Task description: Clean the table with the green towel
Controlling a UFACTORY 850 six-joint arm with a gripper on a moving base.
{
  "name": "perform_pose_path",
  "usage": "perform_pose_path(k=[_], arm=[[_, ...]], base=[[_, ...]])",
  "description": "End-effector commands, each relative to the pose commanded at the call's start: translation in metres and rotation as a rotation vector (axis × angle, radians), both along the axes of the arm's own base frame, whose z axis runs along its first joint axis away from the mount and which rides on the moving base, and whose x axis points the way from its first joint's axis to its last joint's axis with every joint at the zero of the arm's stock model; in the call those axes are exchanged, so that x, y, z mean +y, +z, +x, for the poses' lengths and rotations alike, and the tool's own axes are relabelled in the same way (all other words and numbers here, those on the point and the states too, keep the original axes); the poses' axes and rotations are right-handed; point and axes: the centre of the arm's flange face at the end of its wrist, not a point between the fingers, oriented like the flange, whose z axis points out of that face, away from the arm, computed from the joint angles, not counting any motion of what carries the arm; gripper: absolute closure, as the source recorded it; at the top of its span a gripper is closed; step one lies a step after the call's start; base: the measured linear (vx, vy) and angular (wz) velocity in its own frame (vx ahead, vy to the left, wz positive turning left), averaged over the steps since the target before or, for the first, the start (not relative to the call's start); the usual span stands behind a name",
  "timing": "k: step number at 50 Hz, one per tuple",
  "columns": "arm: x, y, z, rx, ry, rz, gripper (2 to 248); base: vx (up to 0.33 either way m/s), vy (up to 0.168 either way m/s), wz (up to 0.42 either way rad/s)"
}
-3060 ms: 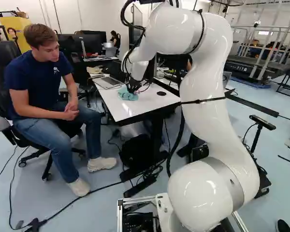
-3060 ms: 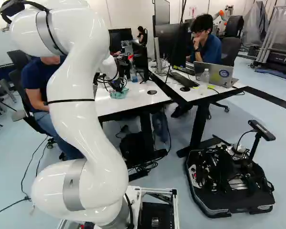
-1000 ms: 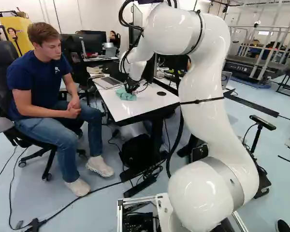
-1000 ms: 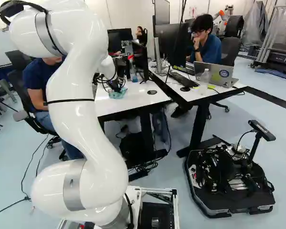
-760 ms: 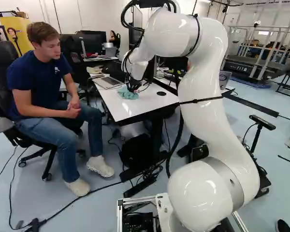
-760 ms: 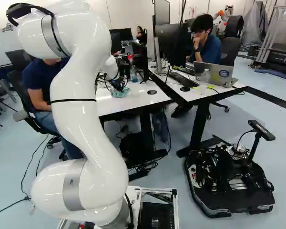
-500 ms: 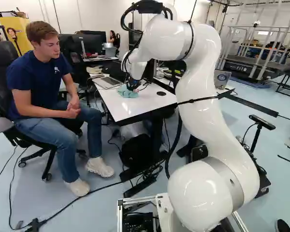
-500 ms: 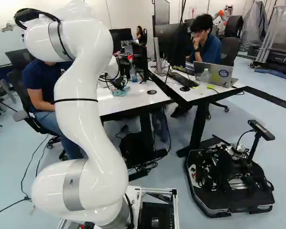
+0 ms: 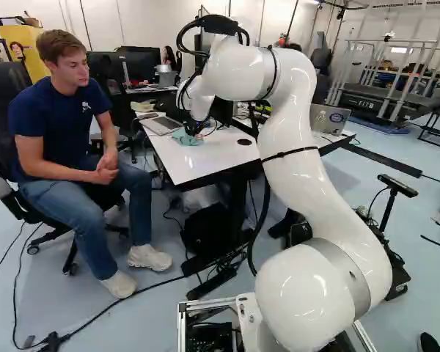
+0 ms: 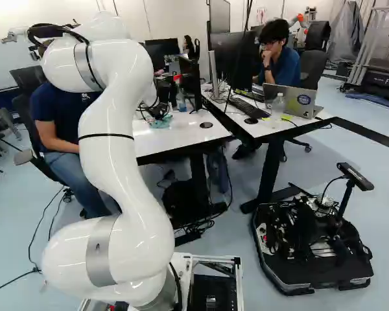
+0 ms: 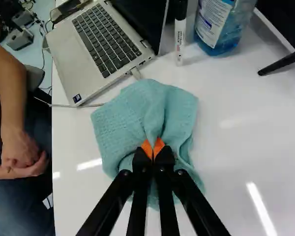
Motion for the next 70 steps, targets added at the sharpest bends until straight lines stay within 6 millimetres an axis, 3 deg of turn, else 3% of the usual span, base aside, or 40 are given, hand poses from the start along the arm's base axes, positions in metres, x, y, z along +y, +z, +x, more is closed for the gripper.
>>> perform_pose_path(k=[24, 48, 70], arm=[[0.01, 0.005, -0.02, 0.013, 0.02, -0.004, 226], [0.008, 0.036, -0.03, -0.019, 0.022, 0.005, 226], [0.006, 0.069, -0.071, -0.029, 0.035, 0.008, 226]], base=[[0.0, 0.0, 0.0], [0.0, 0.0, 0.0], [0.0, 0.0, 0.0]])
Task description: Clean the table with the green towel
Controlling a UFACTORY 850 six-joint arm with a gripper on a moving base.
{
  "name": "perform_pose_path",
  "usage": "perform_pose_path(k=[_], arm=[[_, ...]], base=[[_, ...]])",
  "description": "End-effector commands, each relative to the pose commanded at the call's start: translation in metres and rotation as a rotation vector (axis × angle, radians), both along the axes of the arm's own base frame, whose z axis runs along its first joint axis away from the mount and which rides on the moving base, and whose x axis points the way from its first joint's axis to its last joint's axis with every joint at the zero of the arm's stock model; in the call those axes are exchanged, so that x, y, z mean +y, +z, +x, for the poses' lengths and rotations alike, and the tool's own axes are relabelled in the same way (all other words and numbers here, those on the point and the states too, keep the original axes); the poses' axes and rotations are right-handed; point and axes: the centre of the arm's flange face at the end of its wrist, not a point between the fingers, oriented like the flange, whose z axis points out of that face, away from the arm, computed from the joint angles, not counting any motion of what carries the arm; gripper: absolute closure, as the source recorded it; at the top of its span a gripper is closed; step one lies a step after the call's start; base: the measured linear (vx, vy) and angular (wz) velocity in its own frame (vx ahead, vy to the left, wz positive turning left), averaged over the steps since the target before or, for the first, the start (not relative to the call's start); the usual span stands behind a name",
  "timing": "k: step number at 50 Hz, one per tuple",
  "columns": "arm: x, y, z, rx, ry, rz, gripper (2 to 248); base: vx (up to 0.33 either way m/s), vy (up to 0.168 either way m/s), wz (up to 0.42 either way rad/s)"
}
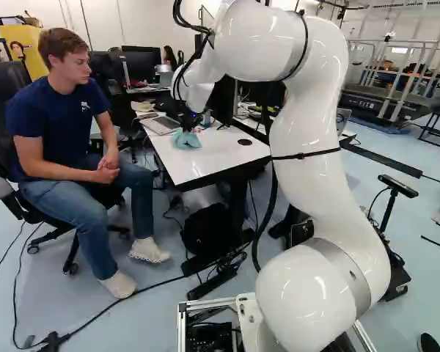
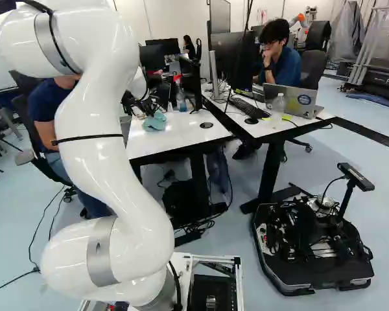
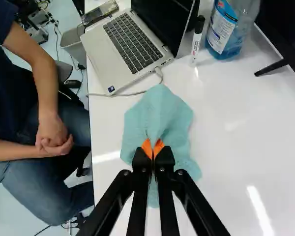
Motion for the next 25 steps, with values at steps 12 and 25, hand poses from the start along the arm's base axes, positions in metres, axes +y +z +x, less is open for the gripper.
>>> perform_pose_path(k=[12, 25], arm=[[-0.001, 0.017, -0.026, -0.007, 0.009, 0.002, 226], [-0.003, 0.036, -0.054, -0.018, 0.02, 0.006, 226]], base=[[0.0, 0.0, 0.0], [0.0, 0.0, 0.0]])
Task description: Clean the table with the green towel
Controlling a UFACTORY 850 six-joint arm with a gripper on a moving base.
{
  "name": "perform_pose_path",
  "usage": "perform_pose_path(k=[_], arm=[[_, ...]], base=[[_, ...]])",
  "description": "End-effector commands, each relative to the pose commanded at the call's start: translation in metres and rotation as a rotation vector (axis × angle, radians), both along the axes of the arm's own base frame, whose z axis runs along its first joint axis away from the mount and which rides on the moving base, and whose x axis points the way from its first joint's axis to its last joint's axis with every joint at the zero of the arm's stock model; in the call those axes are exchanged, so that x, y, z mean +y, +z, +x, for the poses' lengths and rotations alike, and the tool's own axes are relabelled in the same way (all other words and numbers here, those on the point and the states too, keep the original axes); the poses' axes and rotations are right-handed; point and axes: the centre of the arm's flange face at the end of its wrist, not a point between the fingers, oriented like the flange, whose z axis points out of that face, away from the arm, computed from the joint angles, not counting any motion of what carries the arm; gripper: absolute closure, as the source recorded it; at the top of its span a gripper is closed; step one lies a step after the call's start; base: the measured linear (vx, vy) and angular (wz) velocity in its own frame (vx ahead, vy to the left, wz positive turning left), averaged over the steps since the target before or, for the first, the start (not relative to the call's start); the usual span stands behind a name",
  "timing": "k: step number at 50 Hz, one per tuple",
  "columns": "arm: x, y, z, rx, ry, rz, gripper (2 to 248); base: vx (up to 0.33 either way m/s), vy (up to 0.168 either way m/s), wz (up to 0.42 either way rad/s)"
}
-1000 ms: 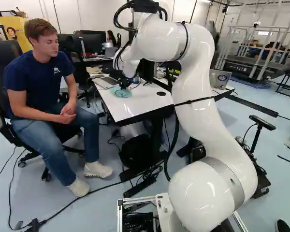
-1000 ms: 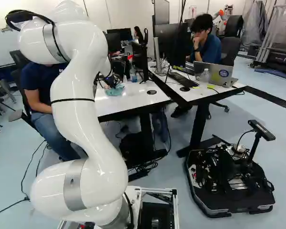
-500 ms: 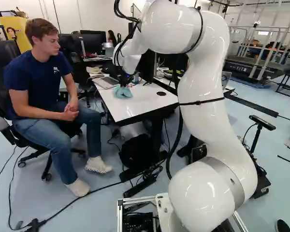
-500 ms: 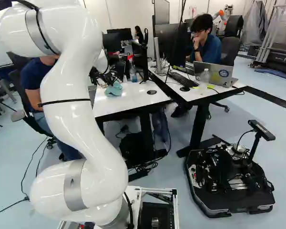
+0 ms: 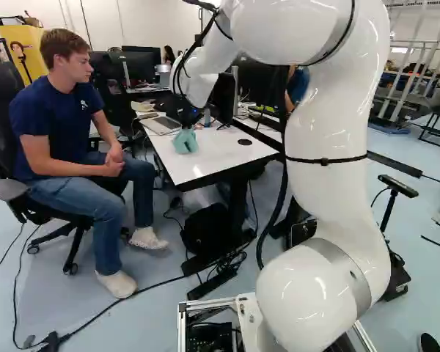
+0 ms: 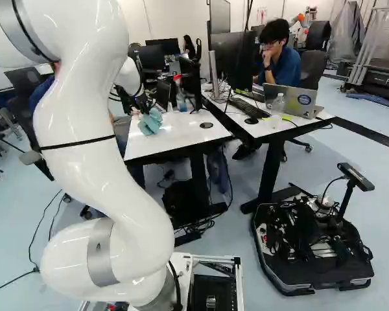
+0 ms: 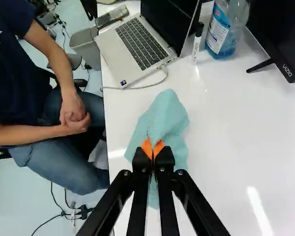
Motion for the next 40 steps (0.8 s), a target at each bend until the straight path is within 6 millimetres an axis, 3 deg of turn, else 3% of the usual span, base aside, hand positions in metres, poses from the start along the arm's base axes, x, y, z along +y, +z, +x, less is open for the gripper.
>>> perform_pose_path(k=[11, 40], arm=[[-0.001, 0.011, -0.023, -0.006, 0.01, 0.002, 226], [-0.009, 0.015, -0.08, 0.011, 0.03, -0.004, 226]], base=[[0.0, 0.0, 0.0], [0.0, 0.0, 0.0]])
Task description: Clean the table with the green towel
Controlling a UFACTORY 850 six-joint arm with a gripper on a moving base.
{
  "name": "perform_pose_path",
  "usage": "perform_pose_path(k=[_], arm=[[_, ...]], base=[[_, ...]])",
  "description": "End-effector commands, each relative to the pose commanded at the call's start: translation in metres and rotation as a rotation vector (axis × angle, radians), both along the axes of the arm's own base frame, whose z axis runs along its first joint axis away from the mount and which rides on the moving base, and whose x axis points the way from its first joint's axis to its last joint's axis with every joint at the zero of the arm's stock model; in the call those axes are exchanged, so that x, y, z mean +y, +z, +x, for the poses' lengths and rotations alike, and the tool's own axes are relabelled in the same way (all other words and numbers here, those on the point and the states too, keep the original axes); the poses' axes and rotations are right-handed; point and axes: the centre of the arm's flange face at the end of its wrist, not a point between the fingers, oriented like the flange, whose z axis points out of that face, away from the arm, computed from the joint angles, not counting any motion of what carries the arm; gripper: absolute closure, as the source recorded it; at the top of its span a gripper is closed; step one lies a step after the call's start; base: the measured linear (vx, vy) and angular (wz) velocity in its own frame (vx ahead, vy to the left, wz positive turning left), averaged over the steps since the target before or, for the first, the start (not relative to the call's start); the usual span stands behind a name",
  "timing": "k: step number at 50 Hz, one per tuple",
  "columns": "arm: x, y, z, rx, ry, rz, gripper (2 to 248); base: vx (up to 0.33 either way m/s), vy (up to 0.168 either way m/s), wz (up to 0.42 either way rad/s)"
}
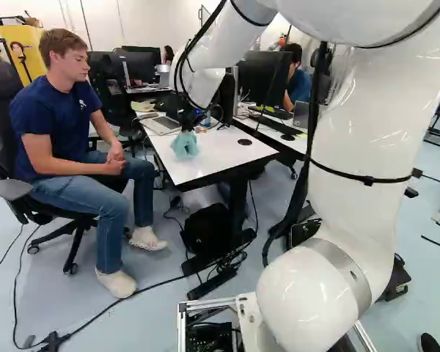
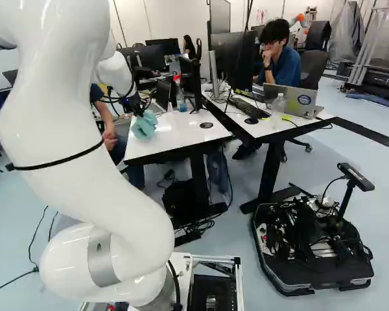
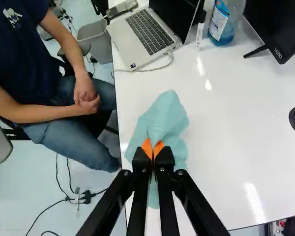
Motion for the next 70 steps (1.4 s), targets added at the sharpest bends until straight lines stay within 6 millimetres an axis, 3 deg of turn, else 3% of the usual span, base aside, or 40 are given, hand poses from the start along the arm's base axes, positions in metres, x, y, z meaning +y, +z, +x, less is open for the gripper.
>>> perform_pose_path(k=[17, 38, 51, 70], arm=[[-0.008, 0.0, -0.026, 0.006, 0.002, -0.002, 226], [-0.011, 0.0, -0.028, 0.006, -0.003, -0.002, 226], [-0.025, 0.002, -0.025, 0.004, -0.03, -0.001, 226], [-0.05, 0.022, -0.025, -0.034, -0.076, 0.011, 226]], base=[[0.0, 0.0, 0.0], [0.0, 0.0, 0.0], [0.0, 0.0, 0.0], [0.0, 0.0, 0.0]])
